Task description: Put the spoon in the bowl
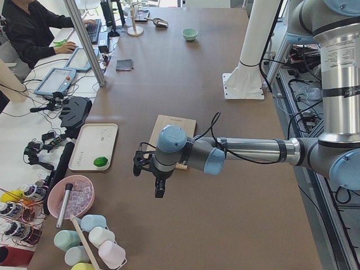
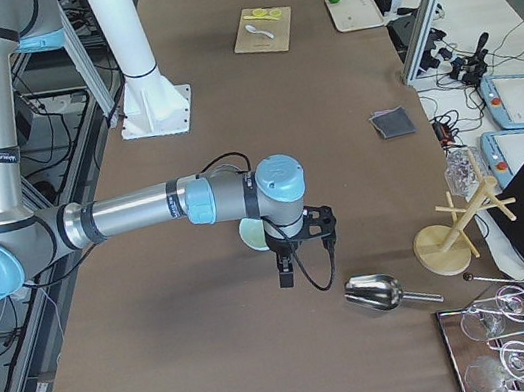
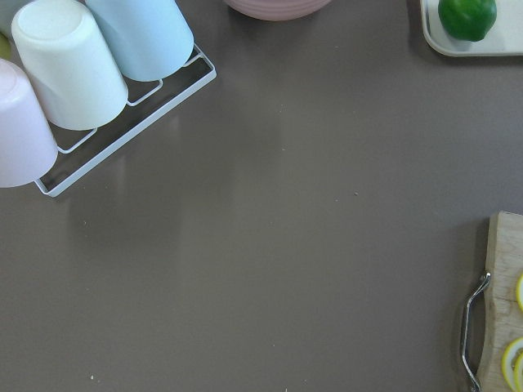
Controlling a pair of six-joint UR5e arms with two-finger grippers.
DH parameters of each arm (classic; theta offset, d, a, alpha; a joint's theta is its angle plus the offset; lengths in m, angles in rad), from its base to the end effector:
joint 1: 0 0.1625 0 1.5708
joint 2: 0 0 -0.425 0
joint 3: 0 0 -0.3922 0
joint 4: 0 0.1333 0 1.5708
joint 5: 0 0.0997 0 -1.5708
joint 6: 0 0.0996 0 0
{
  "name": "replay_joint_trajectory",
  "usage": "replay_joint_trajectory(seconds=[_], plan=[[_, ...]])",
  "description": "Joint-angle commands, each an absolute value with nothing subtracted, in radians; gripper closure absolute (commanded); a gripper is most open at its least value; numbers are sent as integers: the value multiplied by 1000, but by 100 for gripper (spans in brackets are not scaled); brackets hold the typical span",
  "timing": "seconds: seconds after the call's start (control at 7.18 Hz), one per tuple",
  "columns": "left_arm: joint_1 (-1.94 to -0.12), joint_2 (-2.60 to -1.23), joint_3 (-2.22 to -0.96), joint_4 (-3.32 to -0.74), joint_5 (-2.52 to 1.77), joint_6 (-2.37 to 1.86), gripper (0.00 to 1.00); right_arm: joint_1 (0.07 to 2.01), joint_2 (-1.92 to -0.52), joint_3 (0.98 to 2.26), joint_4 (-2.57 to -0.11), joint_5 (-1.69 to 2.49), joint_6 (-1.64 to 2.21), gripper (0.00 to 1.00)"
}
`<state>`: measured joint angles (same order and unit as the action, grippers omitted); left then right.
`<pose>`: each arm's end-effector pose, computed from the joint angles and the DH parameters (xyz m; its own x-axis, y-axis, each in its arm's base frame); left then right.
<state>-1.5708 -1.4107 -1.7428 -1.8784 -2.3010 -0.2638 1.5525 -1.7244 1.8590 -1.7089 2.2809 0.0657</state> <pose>-0.0669 -0.4424 0.6165 0.7193 -0.0453 -0.6933 0.1943 0.9712 0.1381 0.0606 -0.4242 0.6057 0.7578 0.0541 0.6503 -0.0315 0.9984 -0.0463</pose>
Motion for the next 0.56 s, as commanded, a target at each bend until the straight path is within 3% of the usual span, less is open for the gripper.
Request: replay_joint_trajectory(seconds=[0.0, 0.42], plan=[[-1571, -1411, -1743, -1878, -2299, -264, 2, 1554, -1724, 1859, -1709, 2281, 66, 0], [-1569, -1423, -1746, -1878, -2302, -267, 2, 1552, -1724, 1859, -1709, 2281, 71, 0]])
